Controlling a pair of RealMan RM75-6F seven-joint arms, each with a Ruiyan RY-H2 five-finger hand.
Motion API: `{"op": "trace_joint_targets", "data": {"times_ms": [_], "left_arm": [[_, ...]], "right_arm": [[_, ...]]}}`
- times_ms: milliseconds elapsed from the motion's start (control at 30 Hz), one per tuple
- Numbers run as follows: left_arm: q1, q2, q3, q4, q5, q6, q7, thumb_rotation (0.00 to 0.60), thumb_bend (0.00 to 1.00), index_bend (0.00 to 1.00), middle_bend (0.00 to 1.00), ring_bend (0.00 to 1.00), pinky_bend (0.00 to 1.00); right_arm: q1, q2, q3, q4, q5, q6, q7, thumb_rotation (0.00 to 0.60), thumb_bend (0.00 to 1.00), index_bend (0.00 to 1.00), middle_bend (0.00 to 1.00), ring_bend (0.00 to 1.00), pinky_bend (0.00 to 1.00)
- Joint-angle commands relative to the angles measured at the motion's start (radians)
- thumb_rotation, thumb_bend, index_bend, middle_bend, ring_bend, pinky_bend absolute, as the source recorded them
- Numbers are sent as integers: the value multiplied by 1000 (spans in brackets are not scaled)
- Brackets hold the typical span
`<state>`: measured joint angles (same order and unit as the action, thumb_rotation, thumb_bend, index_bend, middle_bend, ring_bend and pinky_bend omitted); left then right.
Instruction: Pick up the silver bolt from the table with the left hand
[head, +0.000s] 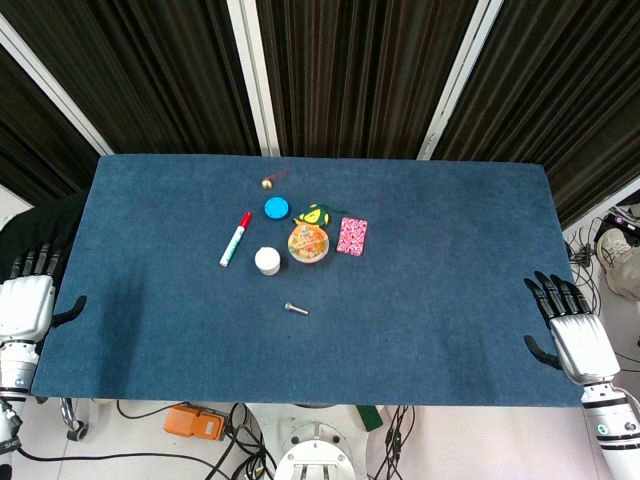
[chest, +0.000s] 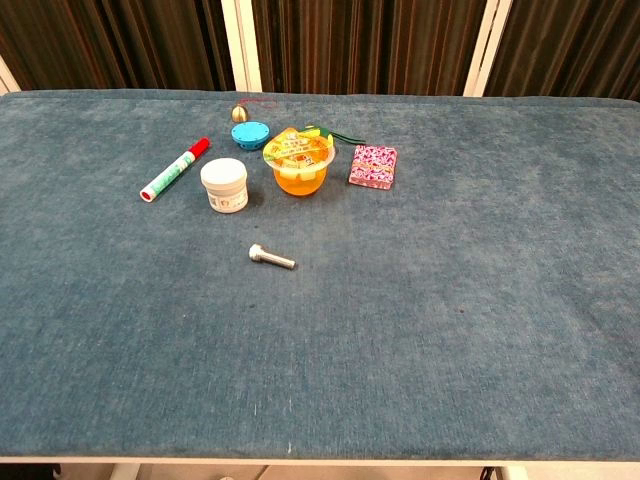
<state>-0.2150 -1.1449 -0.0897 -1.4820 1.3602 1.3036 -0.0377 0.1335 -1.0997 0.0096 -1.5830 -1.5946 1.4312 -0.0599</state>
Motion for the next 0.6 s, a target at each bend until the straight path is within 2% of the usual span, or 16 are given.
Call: {"op": "trace_joint_targets", "data": {"times_ms": [33, 333, 600], "left_arm": [[-1, -1, 1, 1, -2, -4, 2, 600, 255, 85, 0, 0, 69], [-4, -7, 7, -4, 16, 1, 9, 600, 255, 85, 0, 0, 68], [-41, 3, 47, -112, 70, -66, 66, 600, 259, 94, 0, 0, 68]], "right_arm": [[-1, 0, 0, 0, 0, 1, 1, 600, 465, 32, 75, 67, 134], [1, 1, 1, -3, 4, -4, 3, 600, 464, 32, 76, 67, 134], [2, 6, 5, -3, 15, -9, 19, 600, 464, 32, 76, 67, 134]]}}
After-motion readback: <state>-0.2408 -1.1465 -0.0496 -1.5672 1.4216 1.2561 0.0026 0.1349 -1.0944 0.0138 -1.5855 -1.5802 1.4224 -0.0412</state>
